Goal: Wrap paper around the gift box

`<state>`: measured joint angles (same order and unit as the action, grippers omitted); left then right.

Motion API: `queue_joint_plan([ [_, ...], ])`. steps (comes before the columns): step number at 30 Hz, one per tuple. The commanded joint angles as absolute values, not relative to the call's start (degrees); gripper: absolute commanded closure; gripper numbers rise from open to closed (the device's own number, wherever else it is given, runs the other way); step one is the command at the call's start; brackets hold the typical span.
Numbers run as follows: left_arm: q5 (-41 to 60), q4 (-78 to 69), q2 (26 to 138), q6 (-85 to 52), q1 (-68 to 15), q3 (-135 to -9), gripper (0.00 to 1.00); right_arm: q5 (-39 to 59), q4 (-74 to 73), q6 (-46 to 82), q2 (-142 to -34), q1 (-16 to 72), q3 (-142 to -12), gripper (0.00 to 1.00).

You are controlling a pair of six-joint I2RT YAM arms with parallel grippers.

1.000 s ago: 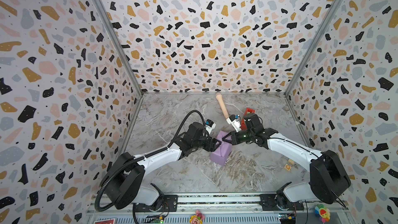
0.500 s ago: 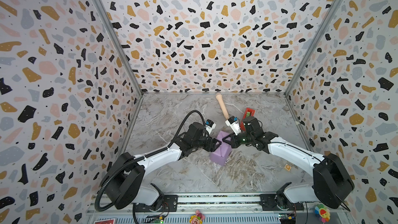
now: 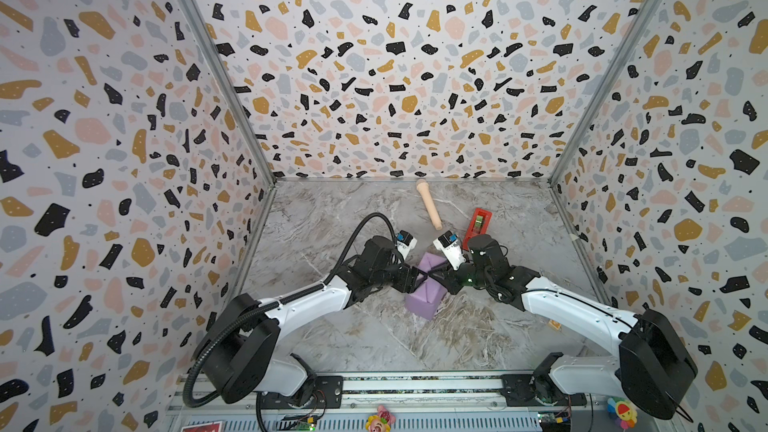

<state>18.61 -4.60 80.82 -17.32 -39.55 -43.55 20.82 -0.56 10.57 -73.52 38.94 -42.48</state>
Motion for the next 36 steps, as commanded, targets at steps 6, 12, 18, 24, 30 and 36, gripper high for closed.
queue_joint_plan([
  [6, 16.65, 3.78, 82.88, -15.56, -39.55, -42.01, 0.3, 16.29, 5.55, 9.58, -73.9, 39.46, -40.86, 0.71],
  [12, 16.78, 3.86, 82.95, -15.56, -39.55, -42.1, 0.31, 17.26, 5.47, 9.95, -74.17, 39.64, -42.05, 0.62],
  [18, 16.85, 3.87, 82.92, -15.57, -39.55, -42.19, 0.31, 19.15, 4.88, 10.89, -74.4, 39.64, -43.39, 0.57],
  [24, 16.9, 3.87, 82.94, -15.56, -39.55, -42.1, 0.31, 20.3, 4.16, 11.49, -74.35, 39.56, -44.64, 0.52],
  [30, 16.96, 3.83, 82.93, -15.6, -39.55, -42.01, 0.32, 20.48, 3.97, 11.44, -75.44, 39.55, -46.38, 0.46],
  [36, 17.05, 3.76, 82.97, -15.57, -39.55, -41.84, 0.32, 20.47, 4.4, 10.8, -76.09, 38.85, -48.01, 0.44],
])
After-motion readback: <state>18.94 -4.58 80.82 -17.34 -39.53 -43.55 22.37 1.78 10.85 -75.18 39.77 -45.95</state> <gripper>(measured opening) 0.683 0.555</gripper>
